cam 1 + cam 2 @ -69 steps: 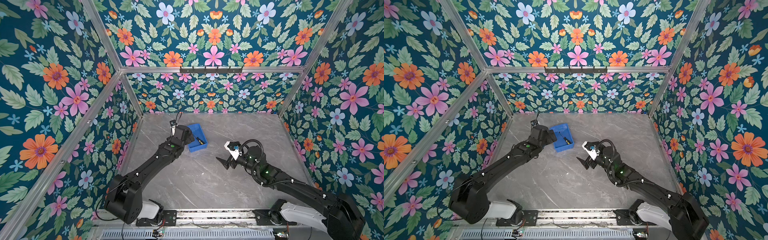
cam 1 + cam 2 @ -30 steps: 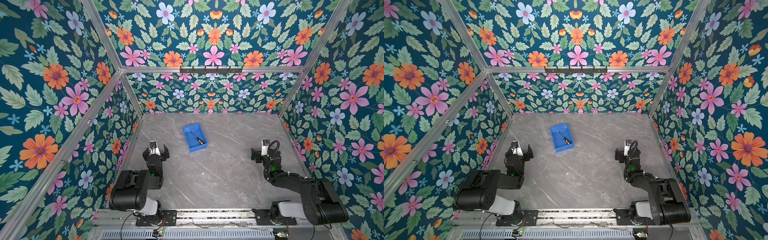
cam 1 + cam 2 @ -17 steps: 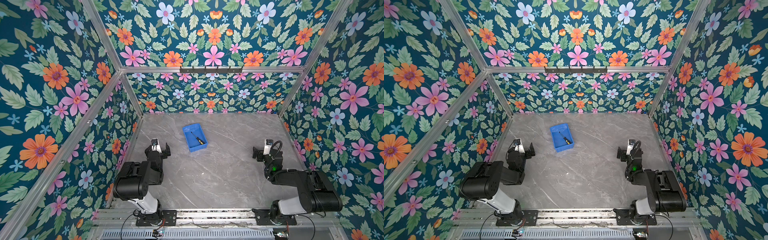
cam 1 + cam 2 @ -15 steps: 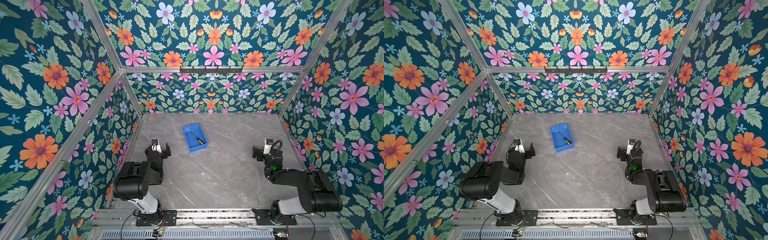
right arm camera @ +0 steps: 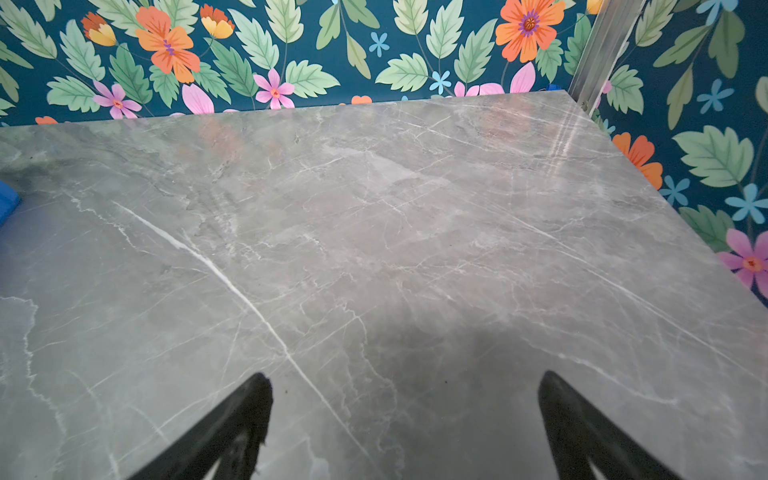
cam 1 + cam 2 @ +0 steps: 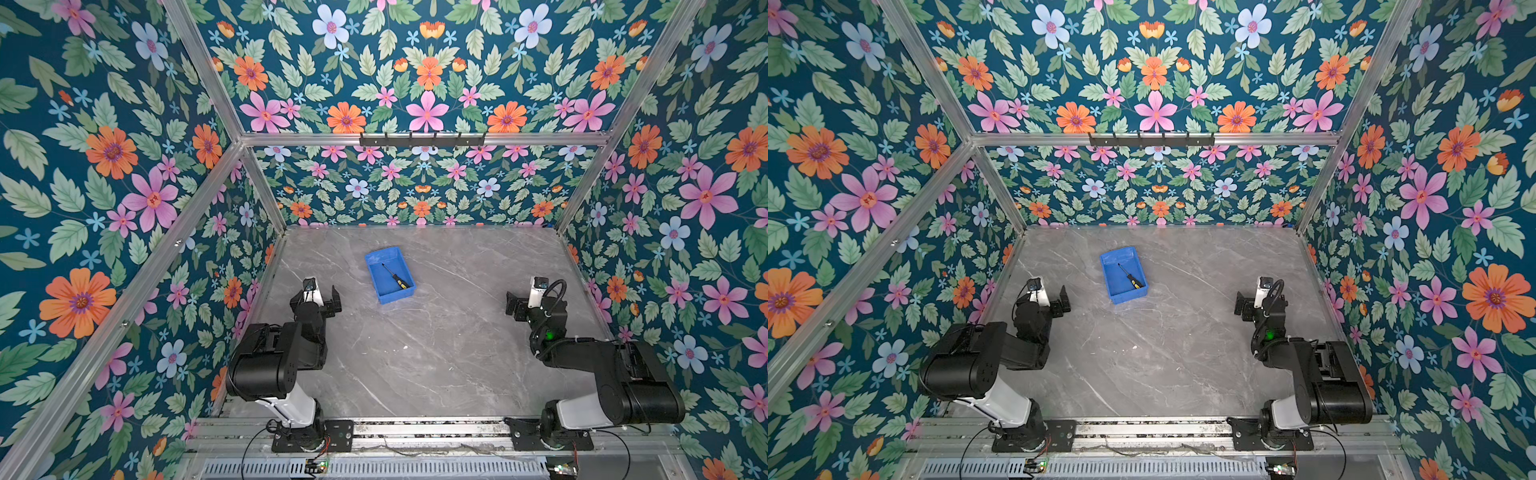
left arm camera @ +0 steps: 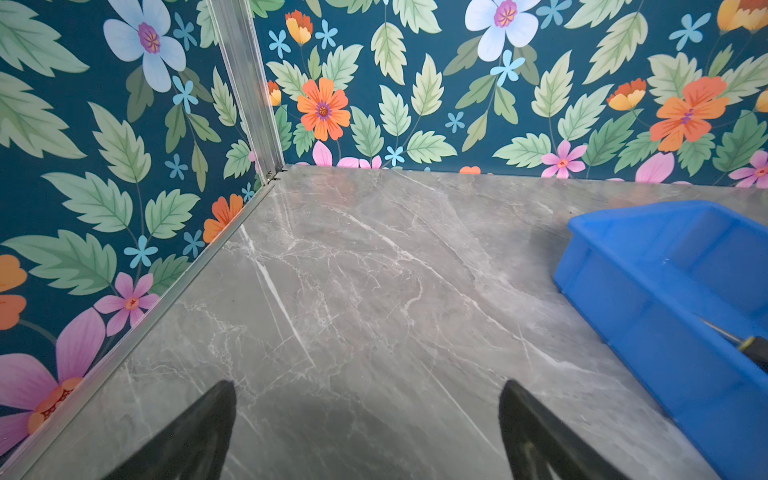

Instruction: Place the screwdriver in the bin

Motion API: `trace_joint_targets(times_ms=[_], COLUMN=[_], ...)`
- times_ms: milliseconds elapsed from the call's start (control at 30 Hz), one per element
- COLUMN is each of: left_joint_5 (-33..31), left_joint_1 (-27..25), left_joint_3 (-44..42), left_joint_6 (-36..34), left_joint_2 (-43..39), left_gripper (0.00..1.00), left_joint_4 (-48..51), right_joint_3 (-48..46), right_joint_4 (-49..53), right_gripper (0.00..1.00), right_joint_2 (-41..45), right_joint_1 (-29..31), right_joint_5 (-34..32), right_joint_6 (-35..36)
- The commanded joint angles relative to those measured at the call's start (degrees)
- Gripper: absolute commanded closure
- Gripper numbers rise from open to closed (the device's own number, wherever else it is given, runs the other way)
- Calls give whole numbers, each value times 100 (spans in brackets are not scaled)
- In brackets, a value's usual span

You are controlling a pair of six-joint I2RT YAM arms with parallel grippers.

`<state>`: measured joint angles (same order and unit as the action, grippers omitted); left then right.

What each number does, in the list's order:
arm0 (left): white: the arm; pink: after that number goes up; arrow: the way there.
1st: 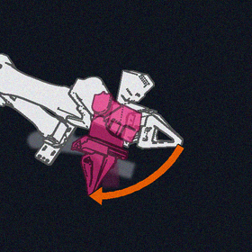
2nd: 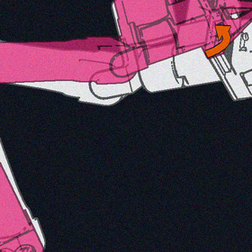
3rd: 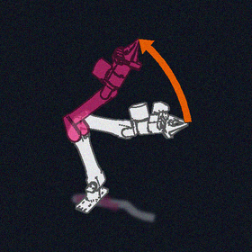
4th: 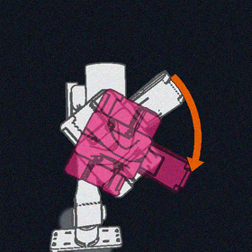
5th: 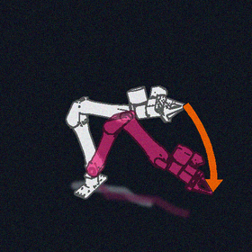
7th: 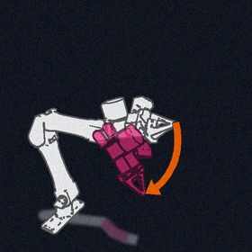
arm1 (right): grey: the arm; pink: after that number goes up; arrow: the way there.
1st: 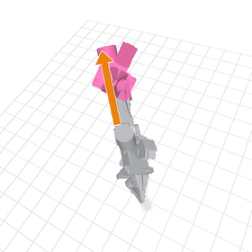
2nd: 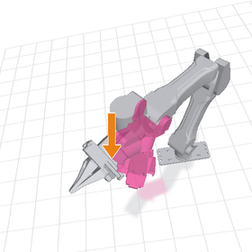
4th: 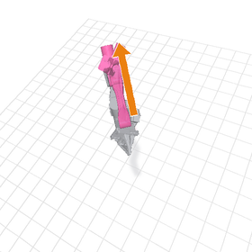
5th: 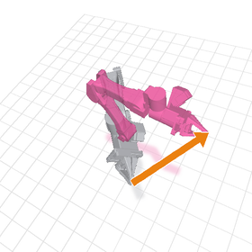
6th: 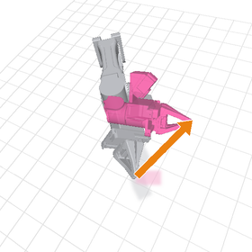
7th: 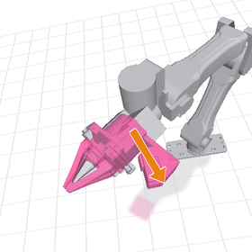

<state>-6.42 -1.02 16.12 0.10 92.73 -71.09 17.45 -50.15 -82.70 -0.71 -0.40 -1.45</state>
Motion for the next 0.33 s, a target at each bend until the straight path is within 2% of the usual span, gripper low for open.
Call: trace_joint_targets(times_ms=[0,300], left_joint_5=[-18,-17], left_joint_1=[-4,-4], left_joint_3=[21,5], left_joint_6=[30,26], left_joint_2=[3,-4], left_gripper=[0,0], left_joint_4=[-102,-114], right_joint_3=[14,21], right_joint_4=[-39,-19], right_gripper=[1,1], right_joint_2=[25,25], right_joint_1=[5,7], right_joint_5=[5,14], right_joint_6=[-61,-74])
